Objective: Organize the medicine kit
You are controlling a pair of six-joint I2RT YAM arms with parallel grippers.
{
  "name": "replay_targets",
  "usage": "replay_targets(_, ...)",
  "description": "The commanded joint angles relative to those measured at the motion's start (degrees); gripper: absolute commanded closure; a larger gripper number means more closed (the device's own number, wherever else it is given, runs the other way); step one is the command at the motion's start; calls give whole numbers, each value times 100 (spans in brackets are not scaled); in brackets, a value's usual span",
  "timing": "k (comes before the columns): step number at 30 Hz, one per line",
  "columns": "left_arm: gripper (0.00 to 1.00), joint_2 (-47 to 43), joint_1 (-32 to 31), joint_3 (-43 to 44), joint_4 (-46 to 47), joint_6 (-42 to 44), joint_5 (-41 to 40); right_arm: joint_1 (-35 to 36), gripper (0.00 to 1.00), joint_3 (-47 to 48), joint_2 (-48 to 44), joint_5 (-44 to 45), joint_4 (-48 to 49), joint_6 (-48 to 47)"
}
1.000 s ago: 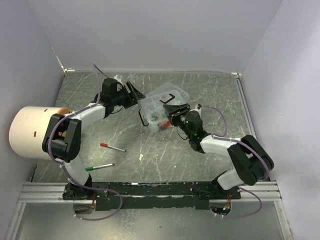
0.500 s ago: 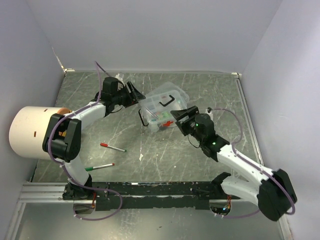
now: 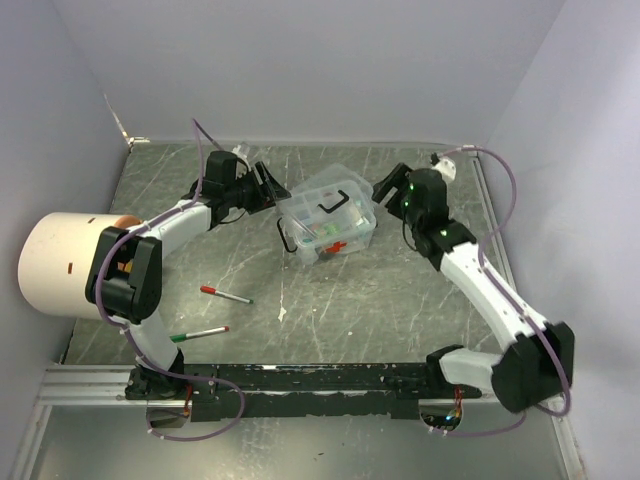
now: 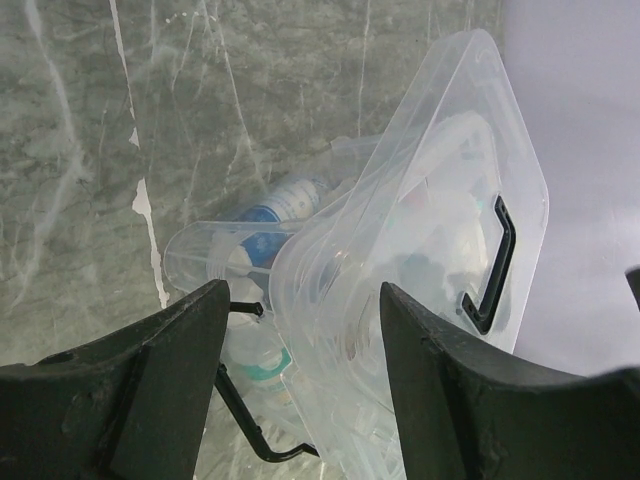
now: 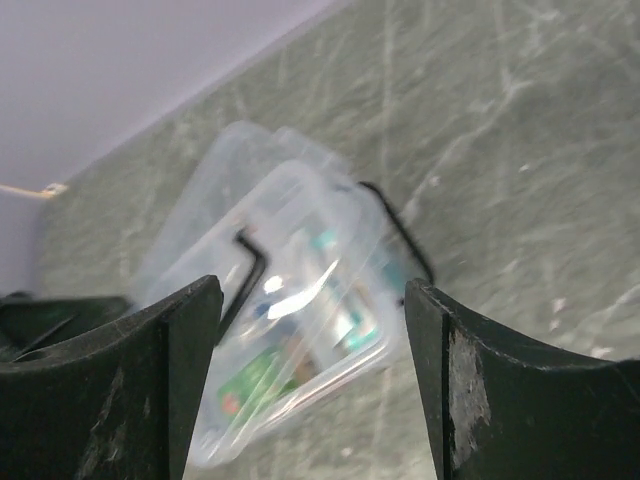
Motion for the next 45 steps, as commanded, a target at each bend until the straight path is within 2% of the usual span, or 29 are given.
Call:
replay_targets(1,28,110,-44,207,-274,183,-1,-517,27,575,895,-614,-28,-1528)
replay_targets(5,28,129,-44,232,-357,219,-7,-763,29,951,1565,-1371,309,-2120)
replay_targets(9,28,138,-44,243,-375,228,5,-919,37,1374,2143,-2110,349,-2279)
replay_targets(14,27,120,-44,267,-415,239,21,-959,41,1537,2670,-2323,372,-2400)
replay_targets(20,27,53,-44,280,-509,332,-1,-1086,50,1622,3016,-2808,264,-2460)
replay_targets(26,24,15,-44,353,-833,536,-91,-1114,56,1097,2597,-3255,173,-2256)
replay_targets(33,30,145,-44,517,-900,611,98,-1120,63,495,1919,-3557,9,-2127)
replay_targets(39,28,206,-44,630,-952,745,328,-1123,64,309,1493,-3438,-111,-1957)
replay_targets(45,25,288,-44,747,-1045,765,371,-1121,63,96,1480,-2896,-236,-1895)
